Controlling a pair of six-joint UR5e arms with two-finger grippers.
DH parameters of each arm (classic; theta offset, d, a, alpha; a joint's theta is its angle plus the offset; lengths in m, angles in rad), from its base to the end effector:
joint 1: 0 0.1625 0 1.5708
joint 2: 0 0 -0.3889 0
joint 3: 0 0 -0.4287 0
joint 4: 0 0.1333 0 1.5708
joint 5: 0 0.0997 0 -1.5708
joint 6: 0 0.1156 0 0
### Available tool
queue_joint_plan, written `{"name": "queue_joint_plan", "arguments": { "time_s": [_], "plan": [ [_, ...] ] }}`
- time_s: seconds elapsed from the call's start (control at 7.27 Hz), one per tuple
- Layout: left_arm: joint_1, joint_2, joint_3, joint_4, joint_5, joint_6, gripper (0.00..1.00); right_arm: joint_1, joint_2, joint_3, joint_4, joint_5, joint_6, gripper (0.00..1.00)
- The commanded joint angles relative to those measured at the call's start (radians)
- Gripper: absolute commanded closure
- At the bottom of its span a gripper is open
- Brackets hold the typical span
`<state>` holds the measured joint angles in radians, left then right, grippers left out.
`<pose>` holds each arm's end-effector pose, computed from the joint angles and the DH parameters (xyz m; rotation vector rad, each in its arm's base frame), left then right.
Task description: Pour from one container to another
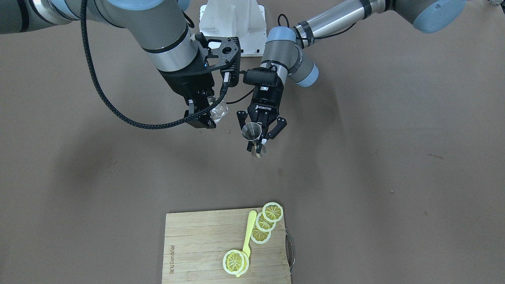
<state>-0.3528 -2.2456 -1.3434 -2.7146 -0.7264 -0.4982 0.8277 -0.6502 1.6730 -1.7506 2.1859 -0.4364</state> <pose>0.5849 -0.4495 0.1794 1.4320 0.6803 -0.1094 -0.4041 -0.5382 0.0204 0.7784 -0.7543 -1.3306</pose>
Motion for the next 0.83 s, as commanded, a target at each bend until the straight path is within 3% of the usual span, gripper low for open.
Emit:
{"name": "queue_joint_plan", "arguments": {
  "time_s": [0.0, 0.69],
  "plan": [
    [0.000, -0.026, -0.005, 0.021, 0.001, 0.097, 1.00, -0.001, 0.026, -0.033, -0.021, 0.000, -0.016, 1.00],
    [0.000, -0.026, -0.006, 0.009, -0.028, 0.084, 1.00, -0.010, 0.052, -0.072, -0.061, 0.000, -0.048, 1.00]
  ]
}}
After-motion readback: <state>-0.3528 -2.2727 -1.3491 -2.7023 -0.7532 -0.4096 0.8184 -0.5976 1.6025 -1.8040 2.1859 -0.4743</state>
